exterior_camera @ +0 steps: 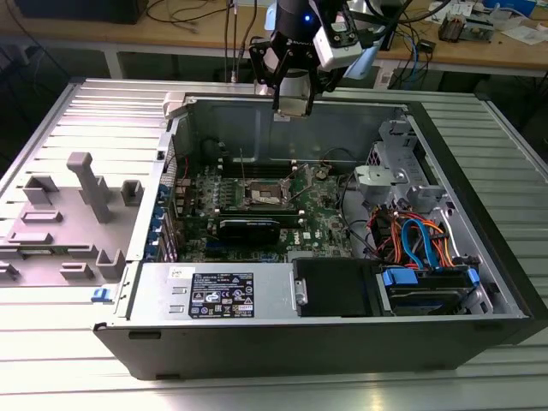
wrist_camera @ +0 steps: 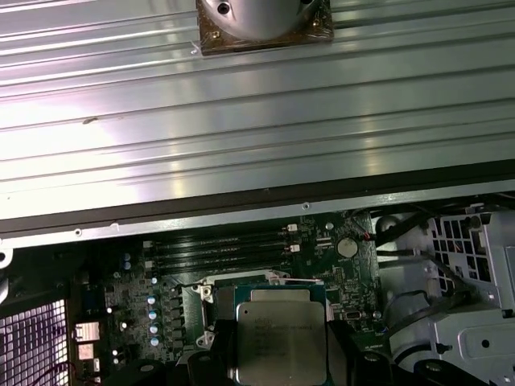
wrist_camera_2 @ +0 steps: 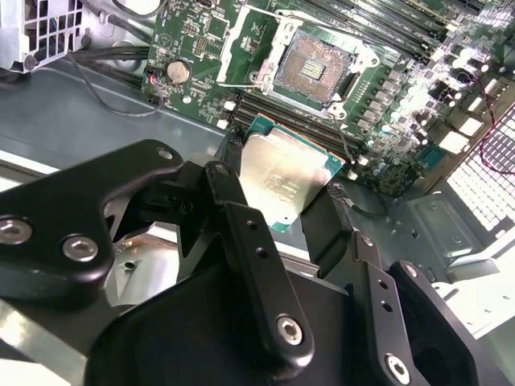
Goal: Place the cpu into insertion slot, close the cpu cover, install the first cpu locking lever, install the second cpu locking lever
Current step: 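Place the cpu into insertion slot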
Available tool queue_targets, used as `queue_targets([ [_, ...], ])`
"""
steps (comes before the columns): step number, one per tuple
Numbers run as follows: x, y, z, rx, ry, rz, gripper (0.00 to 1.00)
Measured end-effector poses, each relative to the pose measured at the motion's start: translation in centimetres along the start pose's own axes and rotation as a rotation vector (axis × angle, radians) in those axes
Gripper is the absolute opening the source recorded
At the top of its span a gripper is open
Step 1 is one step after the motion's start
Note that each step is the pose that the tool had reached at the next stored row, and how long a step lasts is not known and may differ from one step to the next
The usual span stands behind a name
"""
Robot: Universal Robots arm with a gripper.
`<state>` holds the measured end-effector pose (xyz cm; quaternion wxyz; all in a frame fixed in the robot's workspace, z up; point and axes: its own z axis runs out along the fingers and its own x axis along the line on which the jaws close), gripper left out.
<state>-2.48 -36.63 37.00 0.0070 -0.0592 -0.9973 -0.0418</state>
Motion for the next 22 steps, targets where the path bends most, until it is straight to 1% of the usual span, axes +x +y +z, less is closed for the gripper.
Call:
queue_targets([
  [2,0.0,0.0,0.03,0.0003,-0.0006,0.007,0.54],
  [3,0.0,0.0,0.08,0.0002,-0.0016,0.019,0.54],
  [4,0.0,-0.01,0.12,0.0001,-0.0027,0.033,0.54],
  [6,-0.01,-0.02,0.26,0.0001,-0.0068,0.081,0.54],
  [7,-0.01,-0.03,0.31,-0.0002,-0.0082,0.097,0.54],
  [9,-0.01,-0.05,0.39,-0.0006,-0.0096,0.116,0.54],
  [13,-0.02,-0.16,0.47,-0.0007,-0.0103,0.123,0.54],
  [22,-0.03,-0.16,0.46,-0.0005,-0.0104,0.124,0.54],
])
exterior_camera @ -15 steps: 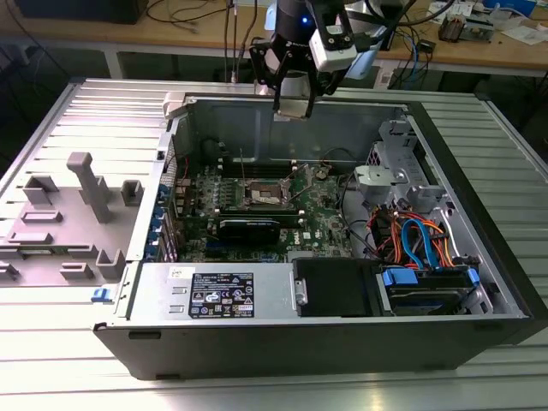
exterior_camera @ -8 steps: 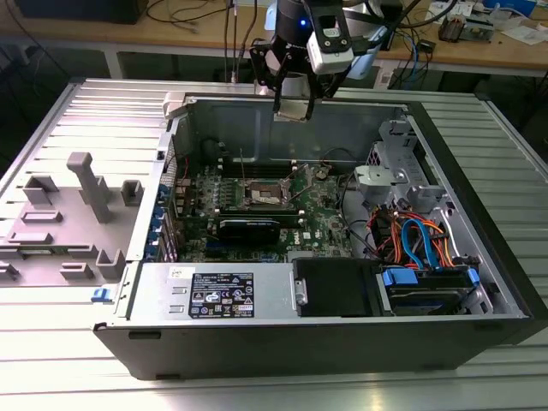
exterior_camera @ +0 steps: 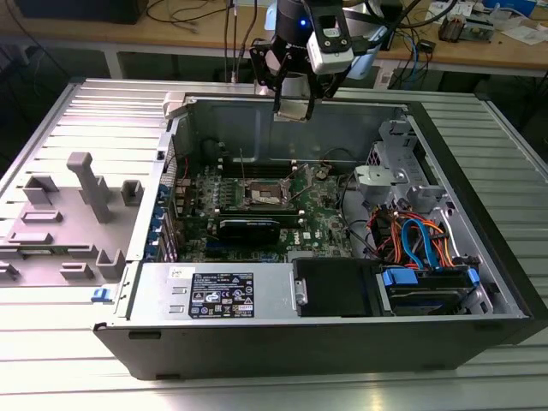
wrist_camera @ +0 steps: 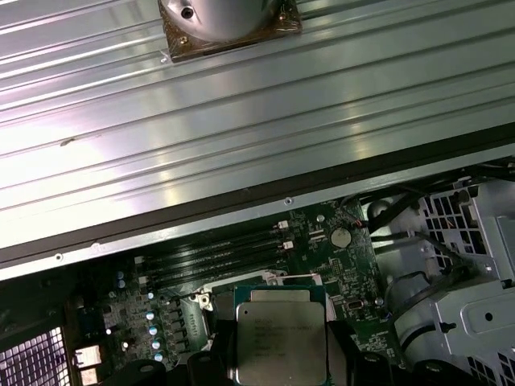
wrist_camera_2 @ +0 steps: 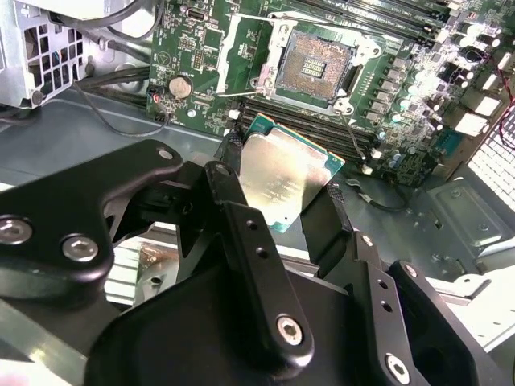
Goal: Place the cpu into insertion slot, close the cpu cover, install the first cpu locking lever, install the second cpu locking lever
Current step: 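Place the cpu into insertion slot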
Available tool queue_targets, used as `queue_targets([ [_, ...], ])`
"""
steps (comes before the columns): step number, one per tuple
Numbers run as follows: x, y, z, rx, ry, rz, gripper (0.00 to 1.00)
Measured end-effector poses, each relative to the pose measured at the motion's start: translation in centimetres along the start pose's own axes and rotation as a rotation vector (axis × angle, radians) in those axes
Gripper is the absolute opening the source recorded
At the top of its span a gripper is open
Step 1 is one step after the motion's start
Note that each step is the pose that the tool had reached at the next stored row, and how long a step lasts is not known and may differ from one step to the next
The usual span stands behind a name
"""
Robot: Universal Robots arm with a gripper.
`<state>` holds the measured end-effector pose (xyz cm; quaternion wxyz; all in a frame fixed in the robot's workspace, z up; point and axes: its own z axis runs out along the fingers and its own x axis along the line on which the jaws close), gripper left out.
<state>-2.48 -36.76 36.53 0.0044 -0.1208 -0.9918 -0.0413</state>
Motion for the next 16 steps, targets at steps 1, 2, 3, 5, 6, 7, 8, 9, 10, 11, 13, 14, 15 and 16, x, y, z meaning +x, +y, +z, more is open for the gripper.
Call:
queue_targets([
  [1,0.0,0.0,0.0,0.0,0.0,0.0,0.54],
  [2,0.0,0.0,0.0,0.0,-0.0002,0.002,0.54],
  [3,0.0,0.0,0.0,0.0001,-0.0006,0.007,0.54],
  [5,0.0,0.0,0.03,0.0001,-0.0022,0.026,0.54],
  [6,0.0,0.0,0.05,0.0,-0.003,0.035,0.54],
  [7,0.0,0.0,0.09,0.0002,-0.0046,0.053,0.54],
  [8,0.0,-0.01,0.13,0.0003,-0.0068,0.078,0.54],
  [9,-0.01,-0.01,0.16,0.0003,-0.0081,0.094,0.54],
  [10,0.0,-0.02,0.18,0.0001,-0.0094,0.111,0.54],
  [11,-0.01,-0.02,0.18,0.0,-0.0096,0.113,0.54],
  [13,0.0,-0.01,0.18,-0.0001,-0.0096,0.113,0.54],
  [14,0.0,-0.02,0.18,-0.0002,-0.0096,0.113,0.54],
  [15,0.0,-0.01,0.18,-0.0002,-0.0097,0.113,0.54],
  [16,0.0,-0.02,0.18,-0.0002,-0.0096,0.113,0.54],
])
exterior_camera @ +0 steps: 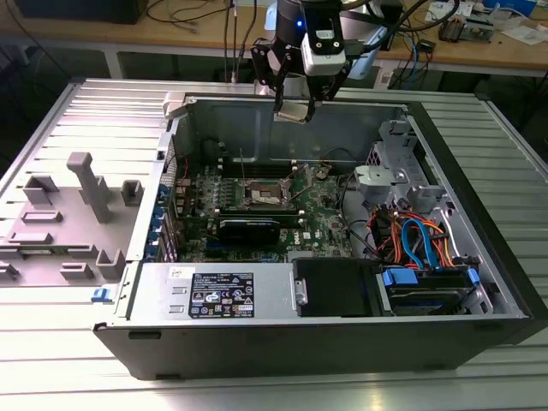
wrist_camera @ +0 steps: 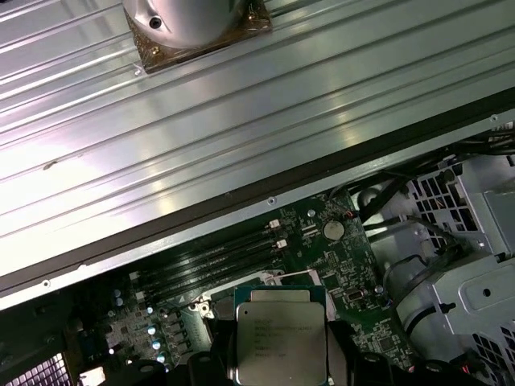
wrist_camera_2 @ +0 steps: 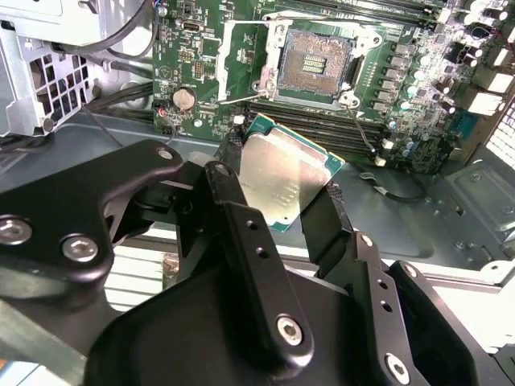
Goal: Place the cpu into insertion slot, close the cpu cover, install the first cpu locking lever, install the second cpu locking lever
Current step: 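Place the cpu into insertion slot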
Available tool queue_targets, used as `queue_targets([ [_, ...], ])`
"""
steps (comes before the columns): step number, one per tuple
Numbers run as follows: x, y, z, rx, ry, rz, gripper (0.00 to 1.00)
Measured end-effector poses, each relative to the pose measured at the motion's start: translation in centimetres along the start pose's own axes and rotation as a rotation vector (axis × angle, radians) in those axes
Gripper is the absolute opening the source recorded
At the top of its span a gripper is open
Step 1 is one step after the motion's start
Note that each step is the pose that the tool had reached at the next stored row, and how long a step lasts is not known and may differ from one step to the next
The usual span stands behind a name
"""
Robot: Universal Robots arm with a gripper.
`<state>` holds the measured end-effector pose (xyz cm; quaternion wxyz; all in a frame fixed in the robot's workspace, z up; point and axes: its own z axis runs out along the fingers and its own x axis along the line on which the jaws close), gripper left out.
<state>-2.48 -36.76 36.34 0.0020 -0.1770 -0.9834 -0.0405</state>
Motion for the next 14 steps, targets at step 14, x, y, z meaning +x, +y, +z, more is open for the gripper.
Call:
queue_targets([
  [14,-0.01,-0.03,0.13,-0.0007,-0.0048,0.059,0.54],
])
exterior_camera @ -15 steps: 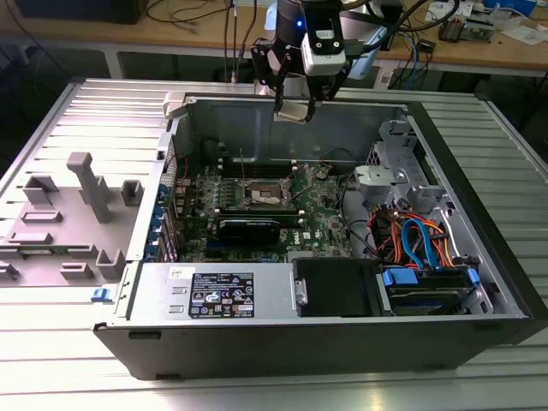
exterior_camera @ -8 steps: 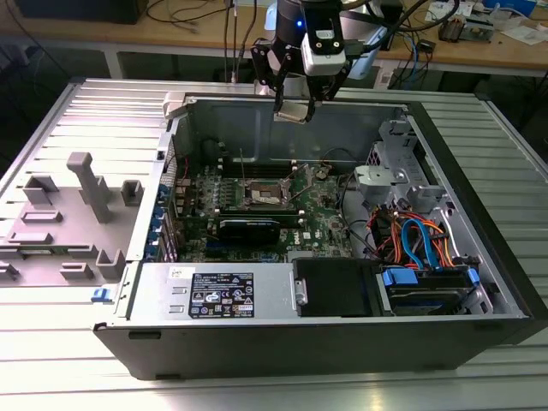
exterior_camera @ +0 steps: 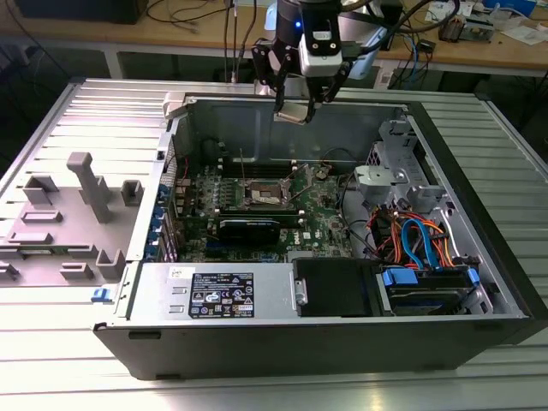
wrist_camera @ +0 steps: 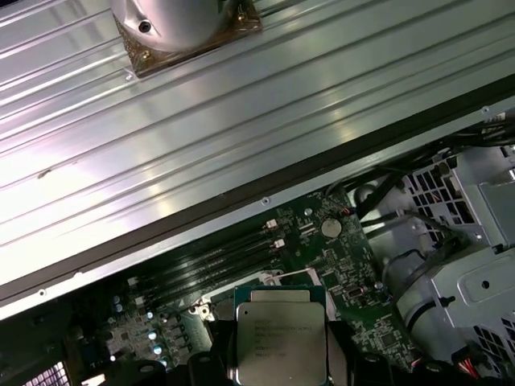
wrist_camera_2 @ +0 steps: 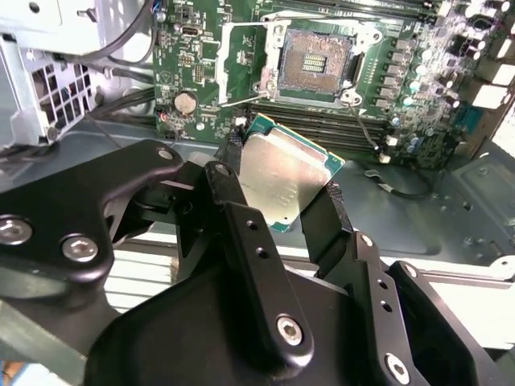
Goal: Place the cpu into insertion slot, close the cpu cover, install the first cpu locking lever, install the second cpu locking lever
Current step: 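Place the cpu into insertion slot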
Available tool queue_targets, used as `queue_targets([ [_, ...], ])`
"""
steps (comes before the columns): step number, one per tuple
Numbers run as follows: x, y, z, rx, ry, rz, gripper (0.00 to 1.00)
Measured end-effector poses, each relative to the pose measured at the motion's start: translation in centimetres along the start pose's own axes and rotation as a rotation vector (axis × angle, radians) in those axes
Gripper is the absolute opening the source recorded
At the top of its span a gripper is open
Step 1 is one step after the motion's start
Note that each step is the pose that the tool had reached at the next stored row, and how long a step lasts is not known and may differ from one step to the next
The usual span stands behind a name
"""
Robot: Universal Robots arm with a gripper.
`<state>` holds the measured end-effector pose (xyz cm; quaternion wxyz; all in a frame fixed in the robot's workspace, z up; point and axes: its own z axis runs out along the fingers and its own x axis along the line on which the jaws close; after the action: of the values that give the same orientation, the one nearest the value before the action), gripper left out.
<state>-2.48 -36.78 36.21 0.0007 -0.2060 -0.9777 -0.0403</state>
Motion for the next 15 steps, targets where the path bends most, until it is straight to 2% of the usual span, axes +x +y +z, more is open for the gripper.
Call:
queue_targets([
  [7,0.0,-0.02,0.22,-0.0006,-0.0038,0.047,0.54],
  [9,-0.01,-0.03,0.32,-0.0011,-0.0055,0.069,0.54],
  [12,-0.02,-0.06,0.44,-0.0021,-0.0097,0.123,0.54],
  [15,-0.02,-0.09,0.45,-0.0023,-0.0103,0.13,0.54],
])
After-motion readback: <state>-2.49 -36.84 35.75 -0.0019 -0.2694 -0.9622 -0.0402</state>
